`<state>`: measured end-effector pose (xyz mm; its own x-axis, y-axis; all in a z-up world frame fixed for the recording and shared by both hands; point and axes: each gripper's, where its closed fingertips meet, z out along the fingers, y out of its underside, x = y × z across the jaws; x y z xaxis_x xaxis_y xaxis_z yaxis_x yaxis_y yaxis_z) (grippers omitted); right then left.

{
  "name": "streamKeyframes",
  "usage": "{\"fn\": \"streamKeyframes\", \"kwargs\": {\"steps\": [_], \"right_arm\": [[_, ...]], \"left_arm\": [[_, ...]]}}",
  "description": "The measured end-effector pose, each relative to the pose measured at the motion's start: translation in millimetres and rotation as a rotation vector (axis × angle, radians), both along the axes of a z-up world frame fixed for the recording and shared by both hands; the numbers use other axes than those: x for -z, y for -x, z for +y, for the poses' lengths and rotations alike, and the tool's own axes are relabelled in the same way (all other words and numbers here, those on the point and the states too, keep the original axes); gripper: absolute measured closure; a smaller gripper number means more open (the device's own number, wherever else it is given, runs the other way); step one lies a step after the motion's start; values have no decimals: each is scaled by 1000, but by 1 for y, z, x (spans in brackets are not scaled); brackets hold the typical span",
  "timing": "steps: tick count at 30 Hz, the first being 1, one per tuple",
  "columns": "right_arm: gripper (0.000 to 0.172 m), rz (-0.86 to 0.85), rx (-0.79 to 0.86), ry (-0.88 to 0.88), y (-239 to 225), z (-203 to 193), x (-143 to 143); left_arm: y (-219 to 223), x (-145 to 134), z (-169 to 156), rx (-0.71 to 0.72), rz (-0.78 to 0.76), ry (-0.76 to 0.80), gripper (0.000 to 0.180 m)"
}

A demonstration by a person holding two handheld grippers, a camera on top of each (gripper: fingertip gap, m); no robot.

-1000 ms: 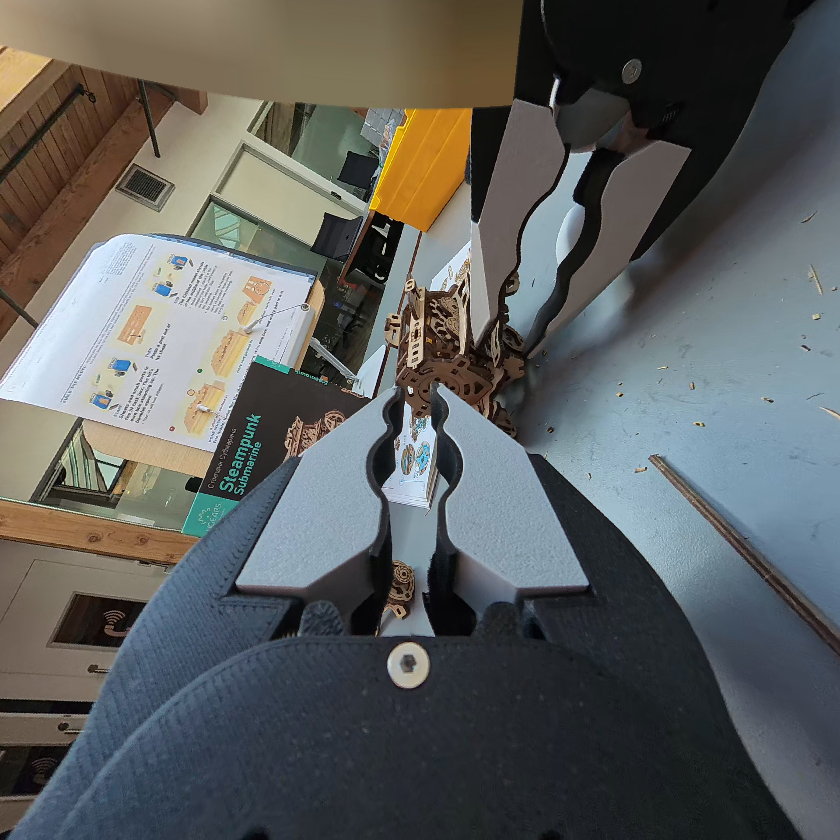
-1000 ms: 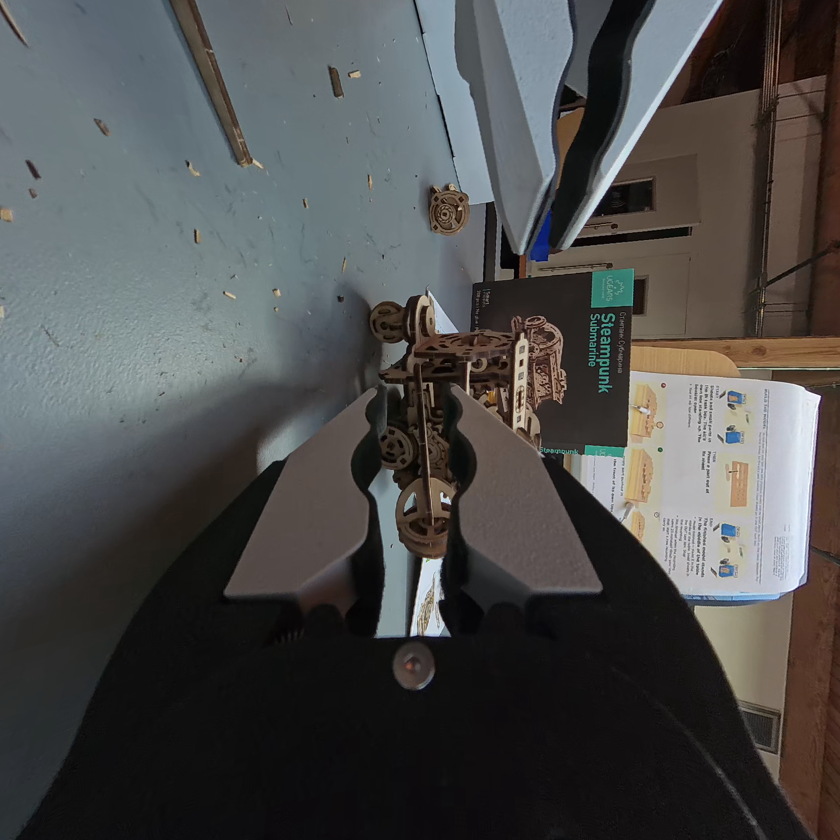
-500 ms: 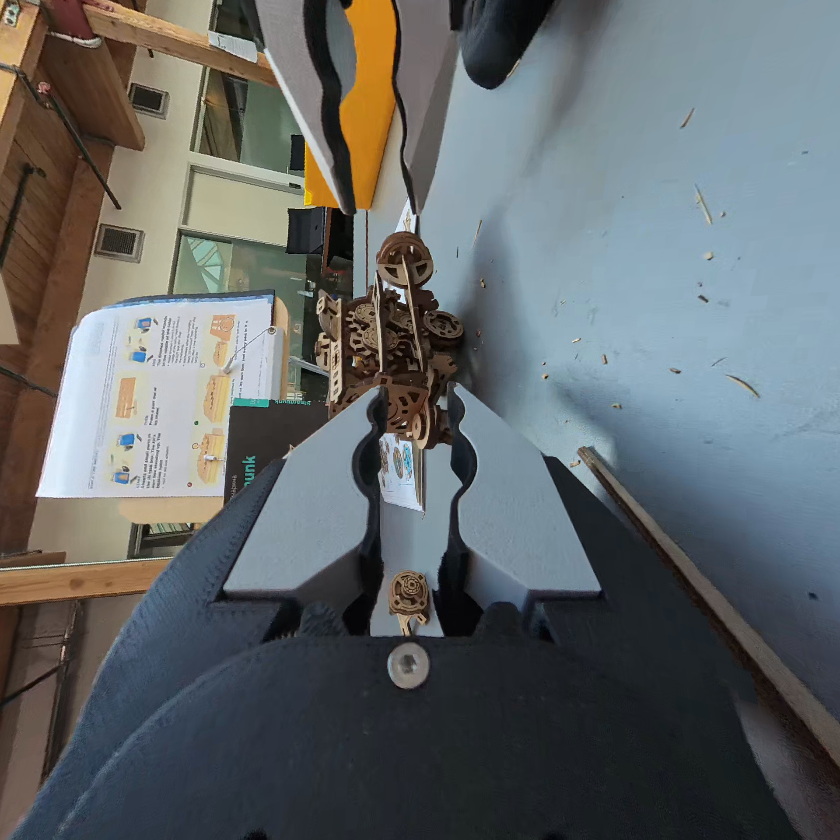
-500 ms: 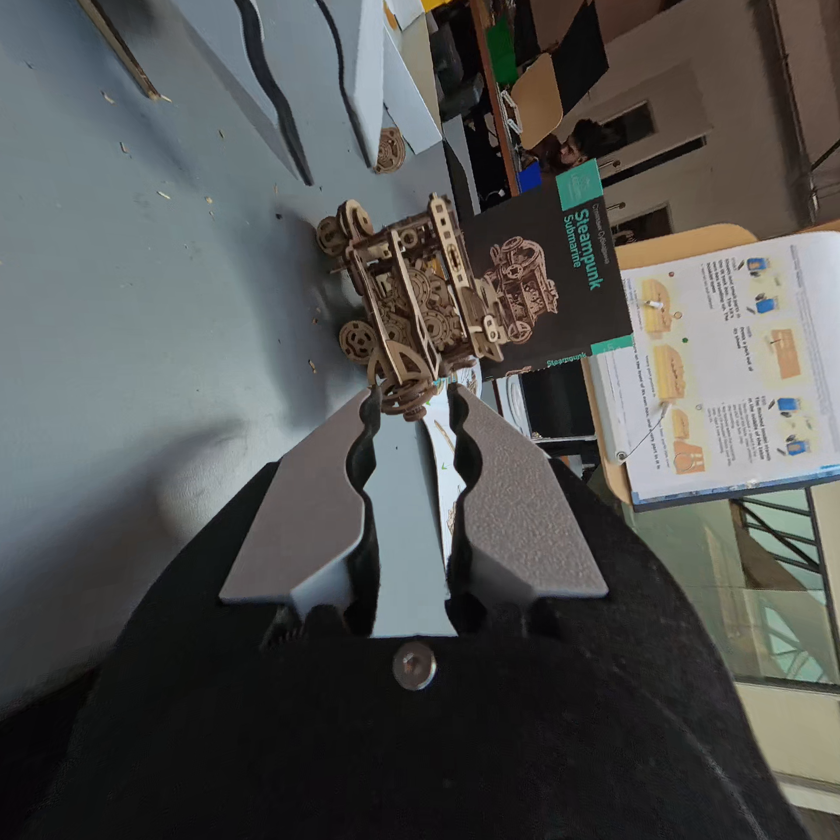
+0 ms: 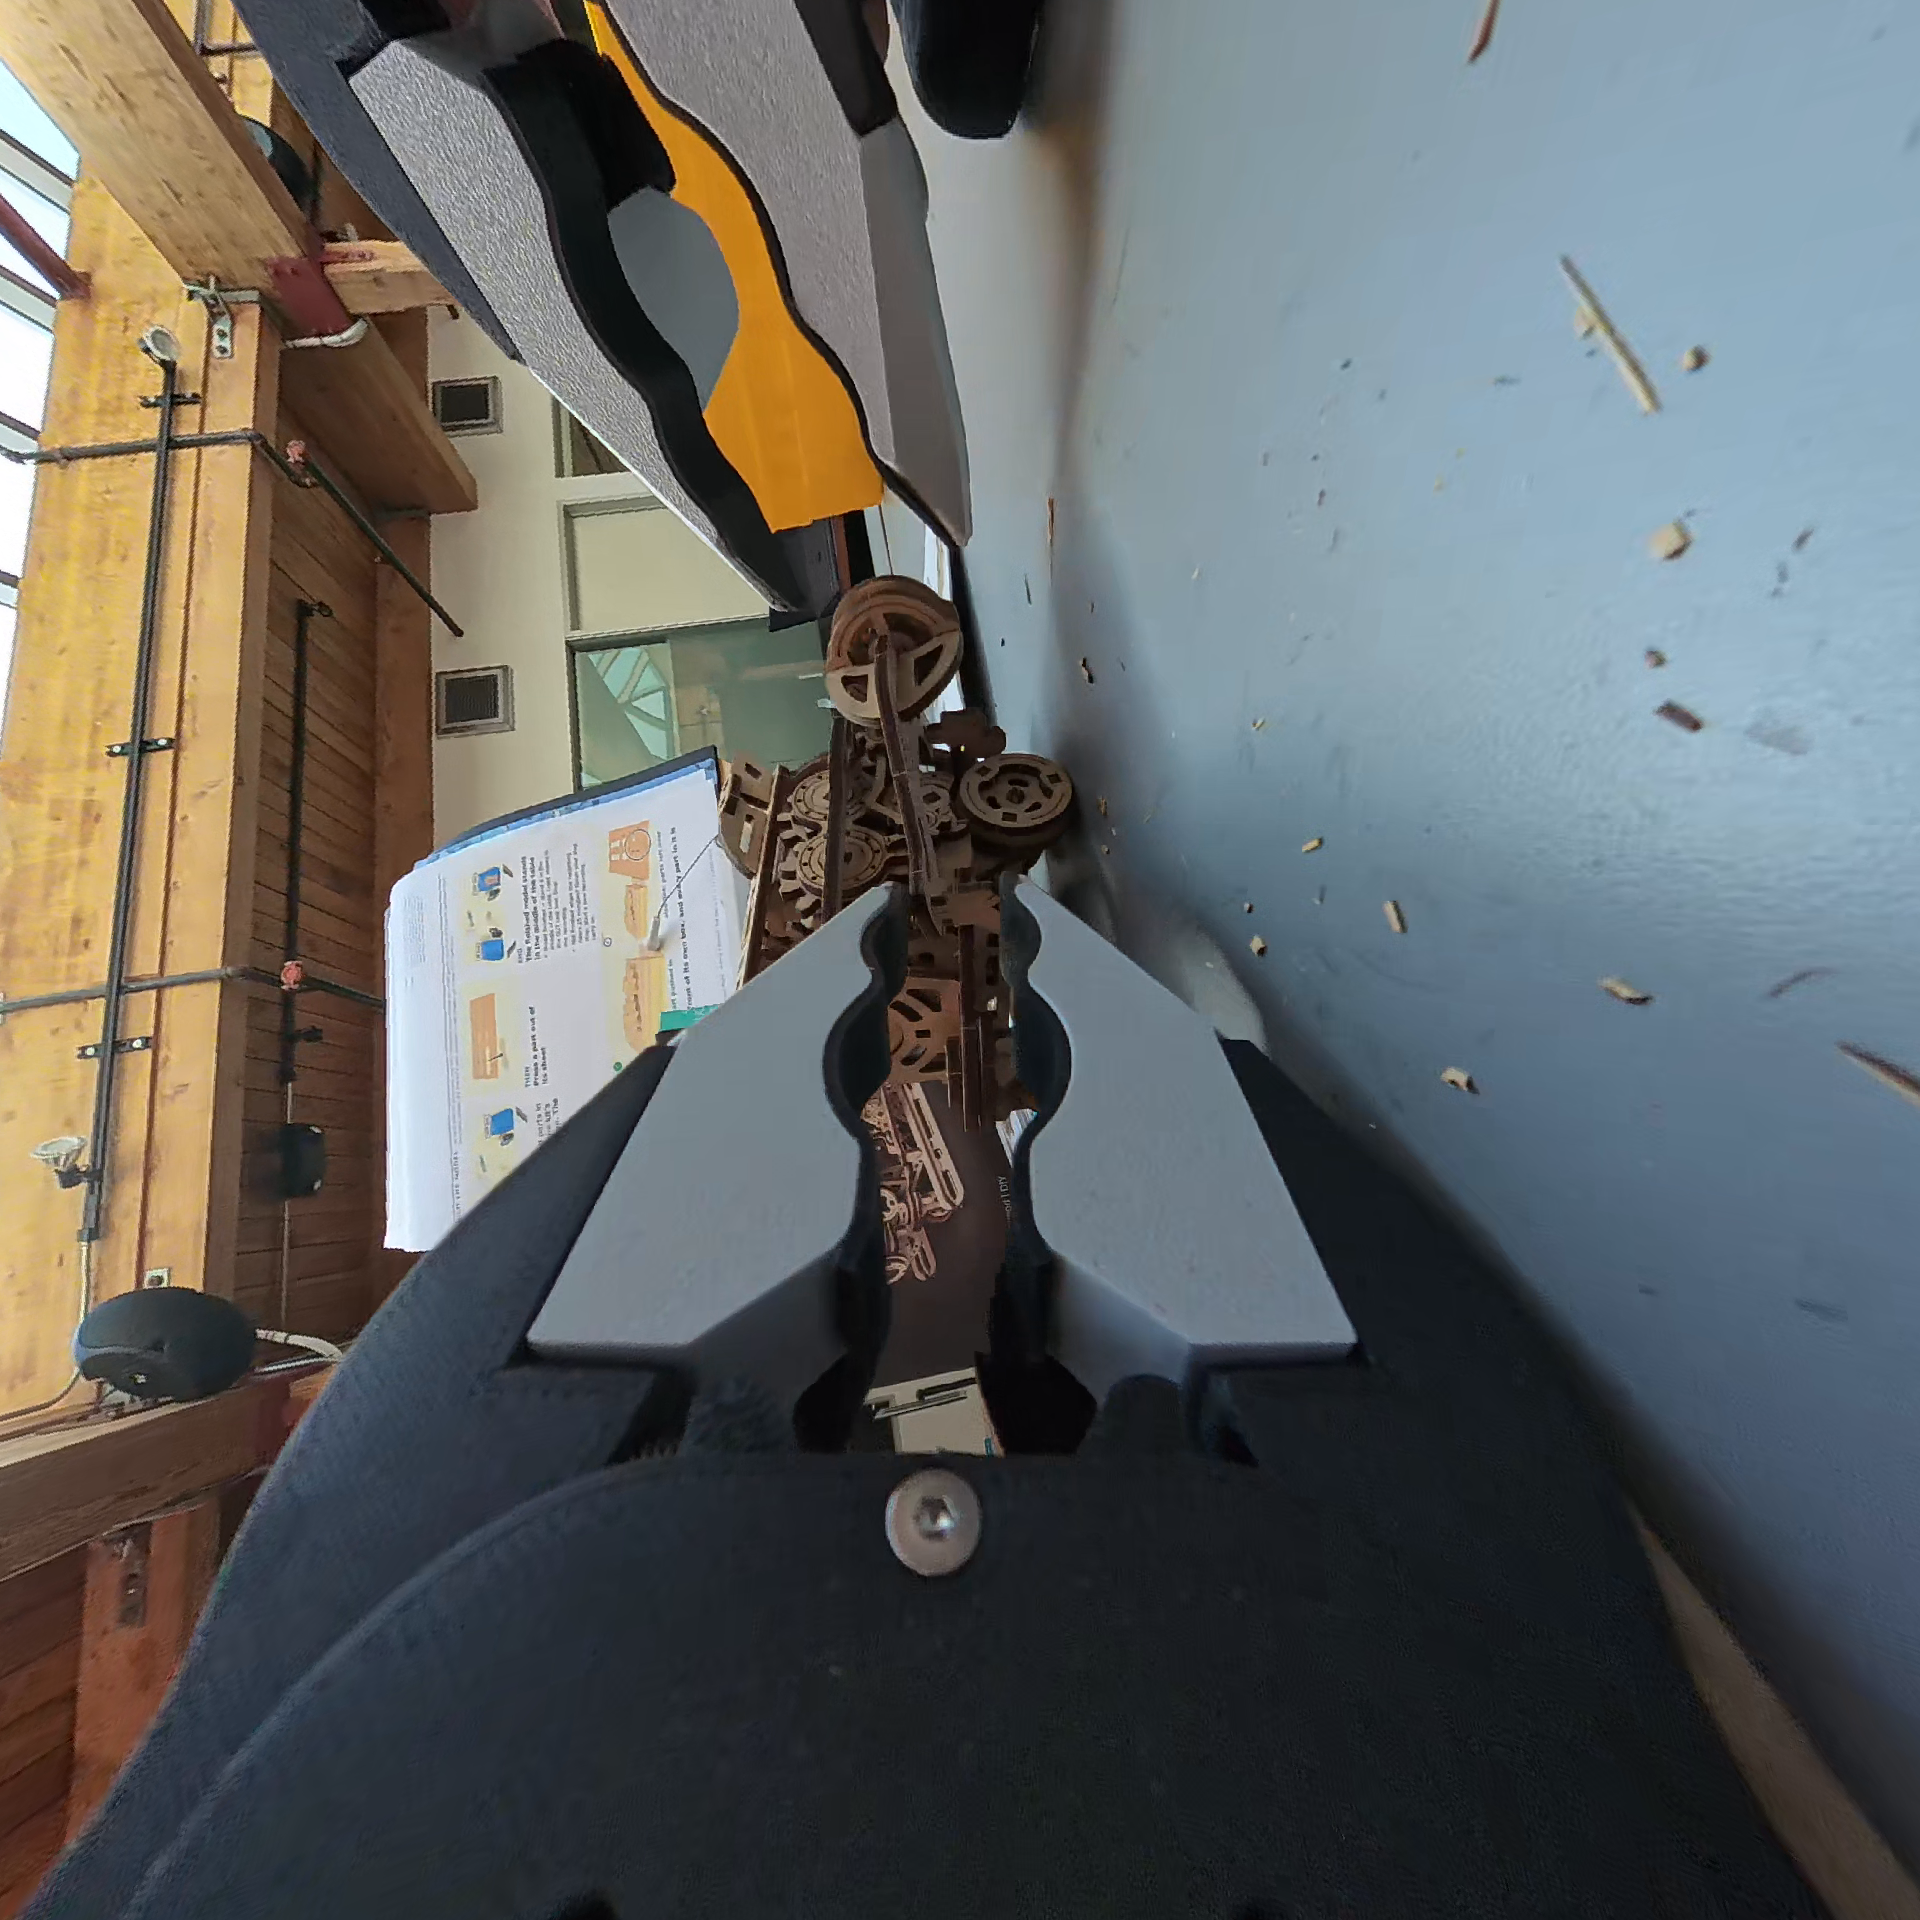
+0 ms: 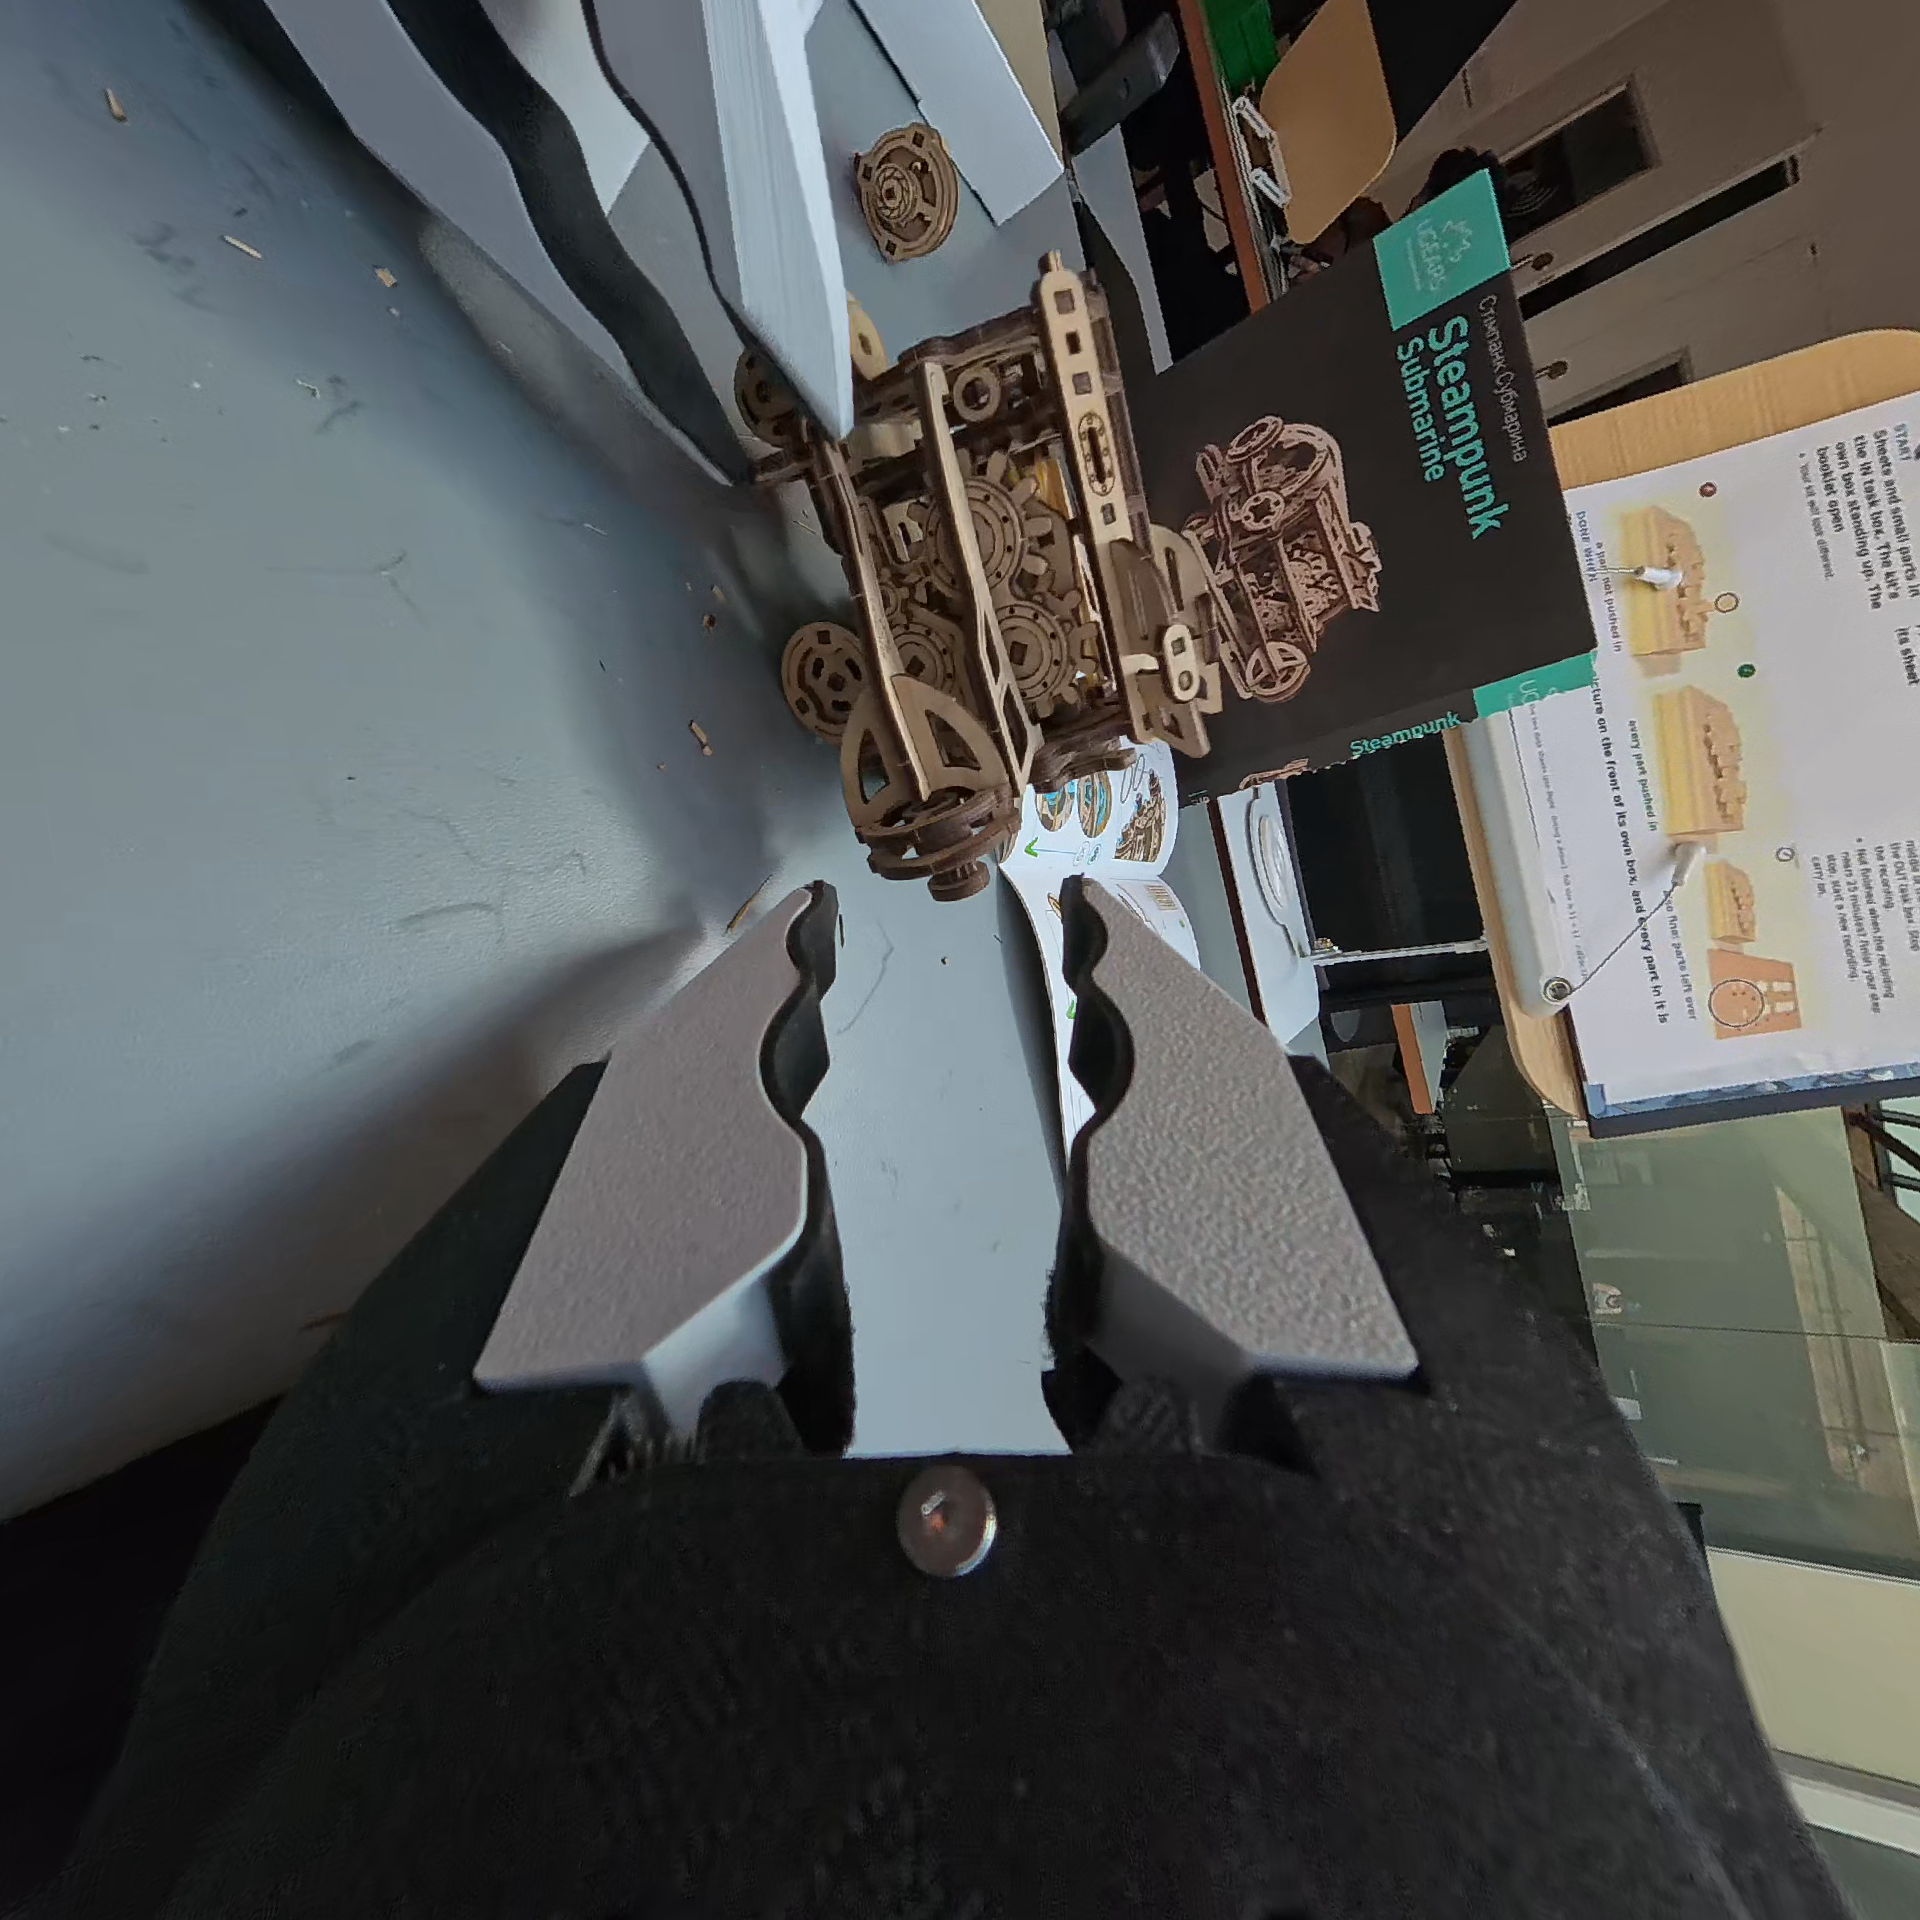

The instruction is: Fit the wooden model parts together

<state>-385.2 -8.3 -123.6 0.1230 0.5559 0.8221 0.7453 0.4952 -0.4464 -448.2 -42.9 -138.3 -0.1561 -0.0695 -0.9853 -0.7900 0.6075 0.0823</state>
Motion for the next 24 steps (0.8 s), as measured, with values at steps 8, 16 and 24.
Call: {"fn": "streamKeyframes", "kwargs": {"steps": [8, 16, 24], "right_arm": [[130, -6, -8, -6, 0, -2, 0], [132, -7, -7, -16, 1, -2, -1], [133, 35, 13, 1, -4, -1, -7]], "left_arm": [[2, 4, 6, -24, -34, 80, 160], [1, 4, 7, -25, -35, 86, 165], [3, -8, 9, -85, -157, 249, 166]]}}
